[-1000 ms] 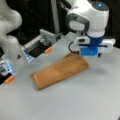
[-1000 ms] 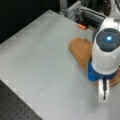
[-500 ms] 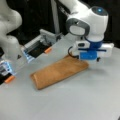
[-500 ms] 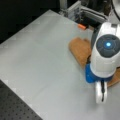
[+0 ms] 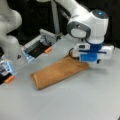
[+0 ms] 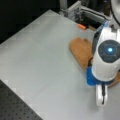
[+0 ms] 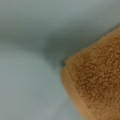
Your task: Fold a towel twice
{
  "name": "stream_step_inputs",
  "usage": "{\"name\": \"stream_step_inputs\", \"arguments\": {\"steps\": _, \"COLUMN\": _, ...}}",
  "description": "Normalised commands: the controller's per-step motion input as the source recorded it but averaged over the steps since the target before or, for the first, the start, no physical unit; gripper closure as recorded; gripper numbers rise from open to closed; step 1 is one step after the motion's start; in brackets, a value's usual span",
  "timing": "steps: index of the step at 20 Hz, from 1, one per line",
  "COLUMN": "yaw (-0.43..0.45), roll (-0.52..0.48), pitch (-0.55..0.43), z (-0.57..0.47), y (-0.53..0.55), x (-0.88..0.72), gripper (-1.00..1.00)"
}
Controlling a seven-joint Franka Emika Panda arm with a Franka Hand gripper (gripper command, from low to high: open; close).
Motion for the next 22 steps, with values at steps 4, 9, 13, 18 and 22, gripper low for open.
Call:
{"name": "stream_step_inputs", "arguments": {"steps": 4, "yaw": 0.002, "roll": -0.259, "pitch": -0.085, "z": -0.23, "y": 0.03, "x": -0.08, "gripper": -1.0}}
{"name": "stream_step_inputs", "arguments": {"steps": 9, "yaw": 0.015, "roll": -0.27, "pitch": -0.13, "z": -0.21, "y": -0.02, "x": -0.04, "gripper": -1.0}}
{"name": "stream_step_inputs", "arguments": {"steps": 13, "yaw": 0.011, "roll": -0.253, "pitch": -0.162, "z": -0.21, "y": -0.01, "x": -0.01, "gripper": -1.0}}
{"name": "stream_step_inputs", "arguments": {"steps": 18, "yaw": -0.014, "roll": -0.245, "pitch": -0.16, "z": -0.17, "y": 0.02, "x": 0.0, "gripper": -1.0}}
{"name": "stream_step_inputs", "arguments": {"steps": 22, "yaw": -0.037, "roll": -0.241, "pitch": -0.144, "z": -0.18, "y": 0.06, "x": 0.0, "gripper": -1.0}}
